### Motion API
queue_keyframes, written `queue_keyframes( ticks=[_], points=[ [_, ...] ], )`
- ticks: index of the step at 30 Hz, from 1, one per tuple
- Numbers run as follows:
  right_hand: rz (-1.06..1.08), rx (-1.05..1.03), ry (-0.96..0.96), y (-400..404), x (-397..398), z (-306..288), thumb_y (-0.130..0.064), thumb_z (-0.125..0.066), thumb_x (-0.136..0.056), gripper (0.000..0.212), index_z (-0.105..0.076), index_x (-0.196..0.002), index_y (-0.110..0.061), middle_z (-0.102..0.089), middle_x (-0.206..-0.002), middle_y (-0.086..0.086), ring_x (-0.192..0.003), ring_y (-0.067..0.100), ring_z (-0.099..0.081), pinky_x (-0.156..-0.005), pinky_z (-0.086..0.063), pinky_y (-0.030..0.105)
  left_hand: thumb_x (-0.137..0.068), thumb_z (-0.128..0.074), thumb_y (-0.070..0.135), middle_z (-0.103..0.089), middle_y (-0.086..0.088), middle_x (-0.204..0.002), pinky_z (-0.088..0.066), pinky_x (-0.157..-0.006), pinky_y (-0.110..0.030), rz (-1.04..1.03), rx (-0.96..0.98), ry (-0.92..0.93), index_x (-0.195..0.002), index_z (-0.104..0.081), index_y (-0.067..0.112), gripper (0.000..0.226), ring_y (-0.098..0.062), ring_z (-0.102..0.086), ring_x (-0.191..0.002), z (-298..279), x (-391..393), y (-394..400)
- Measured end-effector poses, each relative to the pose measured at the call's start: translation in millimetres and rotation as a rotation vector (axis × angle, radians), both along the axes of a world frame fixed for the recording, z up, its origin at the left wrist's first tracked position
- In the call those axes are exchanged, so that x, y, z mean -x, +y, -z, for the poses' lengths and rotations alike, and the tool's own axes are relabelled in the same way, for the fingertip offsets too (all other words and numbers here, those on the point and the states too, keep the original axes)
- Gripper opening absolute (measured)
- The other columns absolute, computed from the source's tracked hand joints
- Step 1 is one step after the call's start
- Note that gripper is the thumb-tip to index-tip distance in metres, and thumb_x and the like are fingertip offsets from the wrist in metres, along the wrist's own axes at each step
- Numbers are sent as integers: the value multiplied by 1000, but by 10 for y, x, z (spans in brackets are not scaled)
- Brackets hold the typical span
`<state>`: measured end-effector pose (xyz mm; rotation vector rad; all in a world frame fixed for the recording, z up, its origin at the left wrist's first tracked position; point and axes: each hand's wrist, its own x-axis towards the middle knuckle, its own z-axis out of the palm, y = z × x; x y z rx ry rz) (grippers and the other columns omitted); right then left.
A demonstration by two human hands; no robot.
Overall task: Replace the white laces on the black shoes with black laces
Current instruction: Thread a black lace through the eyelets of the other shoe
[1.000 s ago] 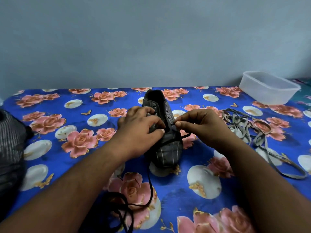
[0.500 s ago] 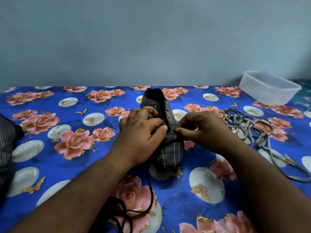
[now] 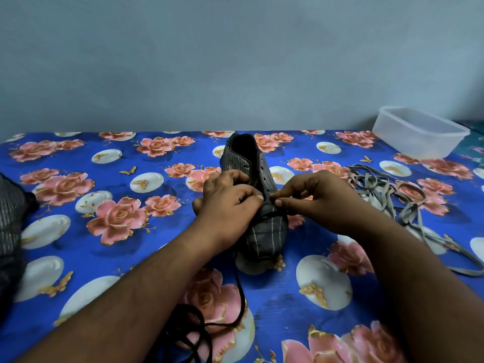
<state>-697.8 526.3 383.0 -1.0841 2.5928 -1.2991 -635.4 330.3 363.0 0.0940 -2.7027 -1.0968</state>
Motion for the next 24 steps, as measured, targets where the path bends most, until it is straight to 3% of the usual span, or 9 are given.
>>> queue_keyframes(
  ticks=[3, 6, 10, 13, 15, 16, 18, 21, 24],
  points=[
    [17, 29, -31, -25, 18, 18, -15, -80, -85, 7, -80, -88, -20, -76, -79, -3, -65, 2, -65, -65, -50, 15, -90, -64, 55, -46, 23, -127, -14, -99, -32, -5, -26, 12, -82, -71, 40, 18, -10, -26, -133, 28, 31, -3],
    [5, 52, -65, -32, 5, 13, -16, -82, -83, 4, -78, -84, -18, -75, -76, -3, -63, 1, -63, -65, -49, 14, -64, -58, 76, -50, 26, -113, -29, -111, -46, 2, -151, 72, -76, -72, 48, 34, -11, -34, -127, 50, 67, -50],
    [5, 76, -76, -61, -2, 29, -30, -79, -83, 17, -76, -94, -18, -72, -74, 0, -66, 4, -64, -64, -47, 14, -63, -54, 72, -55, 22, -107, -35, -108, -52, -5, -215, 103, -82, -69, 49, 33, -16, -42, -124, 97, 129, -82],
    [15, 36, 38, -108, -4, 101, -42, -75, -82, 28, -73, -107, -29, -63, -77, -1, -76, 13, -64, -70, -43, 9, -79, -56, 58, -64, 13, -90, -49, -90, -52, 20, -400, 172, -83, -68, 33, 28, -21, -60, -102, 87, 125, -108],
    [28, 64, 111, -167, 0, 146, -36, -79, -85, 23, -74, -106, -28, -62, -80, 1, -81, 12, -58, -73, -41, 10, -90, -56, 44, -62, 4, -78, -48, -66, -44, 81, -505, 175, -86, -65, 23, 23, -16, -58, -76, 51, 84, -138],
    [23, 81, 136, -196, 1, 162, -34, -79, -86, 19, -76, -103, -26, -62, -82, 2, -82, 12, -57, -73, -40, 12, -93, -54, 43, -62, 0, -78, -48, -65, -44, 115, -483, 183, -89, -64, 21, 24, -17, -57, -75, 41, 63, -168],
    [0, 92, 167, -237, 4, 180, -33, -77, -85, 12, -76, -93, -25, -63, -83, 2, -81, 13, -58, -73, -42, 19, -93, -50, 54, -66, 4, -91, -51, -82, -52, 172, -339, 194, -98, -64, 28, 30, -18, -61, -91, 60, 39, -239],
    [41, 231, 51, -263, -15, 158, -24, -74, -91, 4, -72, -89, -23, -68, -82, 0, -78, 9, -61, -73, -47, 22, -82, -38, 77, -53, 23, -124, -35, -109, -52, 199, 26, 105, -116, -55, 48, 47, -10, -43, -126, 87, 20, -337],
    [175, 566, -168, -187, 14, 66, -15, -64, -98, 6, -69, -94, -15, -69, -81, -3, -71, 6, -58, -73, -50, 25, -73, -36, 83, -40, 26, -138, -26, -113, -44, 218, 147, 33, -136, -47, 48, 74, -2, -29, -134, 20, -13, -359]
  ],
)
